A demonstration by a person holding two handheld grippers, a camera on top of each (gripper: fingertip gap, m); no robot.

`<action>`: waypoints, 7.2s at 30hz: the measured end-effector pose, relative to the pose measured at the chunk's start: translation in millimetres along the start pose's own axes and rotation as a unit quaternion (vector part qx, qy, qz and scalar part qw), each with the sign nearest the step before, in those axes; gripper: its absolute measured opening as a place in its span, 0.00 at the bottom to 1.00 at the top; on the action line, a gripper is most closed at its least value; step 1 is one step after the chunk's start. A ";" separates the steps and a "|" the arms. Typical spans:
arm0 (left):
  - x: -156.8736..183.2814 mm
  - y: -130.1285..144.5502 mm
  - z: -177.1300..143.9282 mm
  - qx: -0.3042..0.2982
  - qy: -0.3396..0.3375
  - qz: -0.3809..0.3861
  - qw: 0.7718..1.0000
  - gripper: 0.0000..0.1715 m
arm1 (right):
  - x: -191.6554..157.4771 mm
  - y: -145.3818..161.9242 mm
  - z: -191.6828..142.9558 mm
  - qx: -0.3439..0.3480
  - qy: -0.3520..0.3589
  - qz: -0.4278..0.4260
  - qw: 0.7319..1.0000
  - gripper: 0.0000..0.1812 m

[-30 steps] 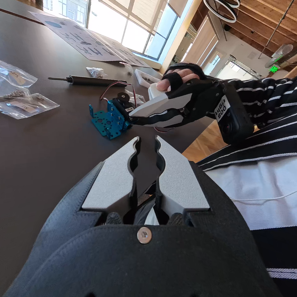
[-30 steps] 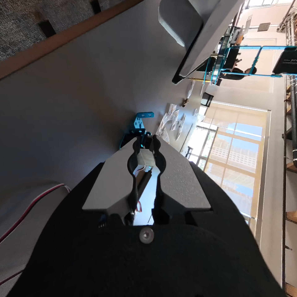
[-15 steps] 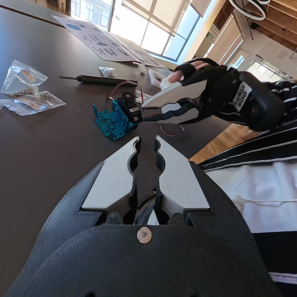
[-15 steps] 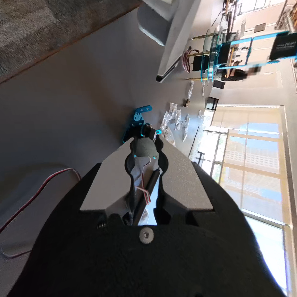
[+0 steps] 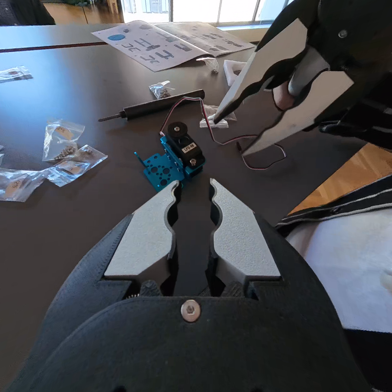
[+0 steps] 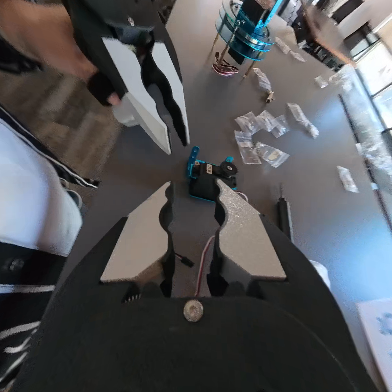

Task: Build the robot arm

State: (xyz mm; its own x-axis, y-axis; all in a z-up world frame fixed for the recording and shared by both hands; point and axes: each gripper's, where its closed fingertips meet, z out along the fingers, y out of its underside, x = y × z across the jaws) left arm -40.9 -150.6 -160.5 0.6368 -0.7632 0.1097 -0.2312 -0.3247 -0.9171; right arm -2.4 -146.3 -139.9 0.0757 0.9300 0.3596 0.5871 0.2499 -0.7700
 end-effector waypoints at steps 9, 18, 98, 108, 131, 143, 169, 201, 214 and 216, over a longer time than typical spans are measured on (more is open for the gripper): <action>-12.1 -5.3 5.1 -0.003 -0.007 -0.010 1.000 0.17 | 5.5 7.4 13.3 0.005 -0.062 0.109 0.992 0.34; -14.8 -8.2 6.8 -0.022 0.061 0.077 0.995 0.26 | 31.0 8.8 20.4 0.009 -0.045 0.195 0.980 0.30; 3.0 6.0 -5.9 -0.038 0.128 0.013 0.991 0.26 | -10.6 12.2 40.3 -0.196 -0.035 -0.360 0.912 0.17; -3.8 9.5 13.0 -0.054 0.074 0.048 0.995 0.25 | -9.1 8.2 35.8 -0.182 -0.005 -0.394 0.901 0.12; -4.1 9.1 15.4 -0.046 0.062 0.032 0.997 0.24 | -11.2 15.4 35.3 -0.201 -0.037 -0.411 0.889 0.17; -6.9 11.2 9.8 -0.046 0.049 0.044 0.997 0.24 | -5.5 7.7 25.8 -0.190 -0.002 -0.379 0.906 0.18; -10.3 -7.6 5.7 -0.098 0.107 -0.026 0.989 0.28 | 1.8 30.3 34.4 -0.106 0.044 0.119 0.986 0.32; -23.5 -20.6 37.9 -0.141 0.073 -0.101 0.982 0.23 | 18.5 22.6 -20.9 -0.049 0.101 0.164 0.980 0.27; -29.9 -28.2 -6.4 -0.082 0.058 -0.069 0.993 0.23 | 18.0 123.6 -197.8 -0.145 0.224 0.268 0.926 0.11; -28.8 -29.3 -9.5 -0.078 0.054 -0.061 0.994 0.22 | 2.2 126.5 -196.5 -0.129 0.185 0.289 0.930 0.08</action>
State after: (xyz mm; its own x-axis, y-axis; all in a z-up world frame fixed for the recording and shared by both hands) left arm -59.4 -124.3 -133.1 0.5860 -0.7660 0.2642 -0.2735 -0.4939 -0.8254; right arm 230.4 -165.6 -132.9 0.6833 0.7203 0.1190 0.5325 -0.3802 -0.7563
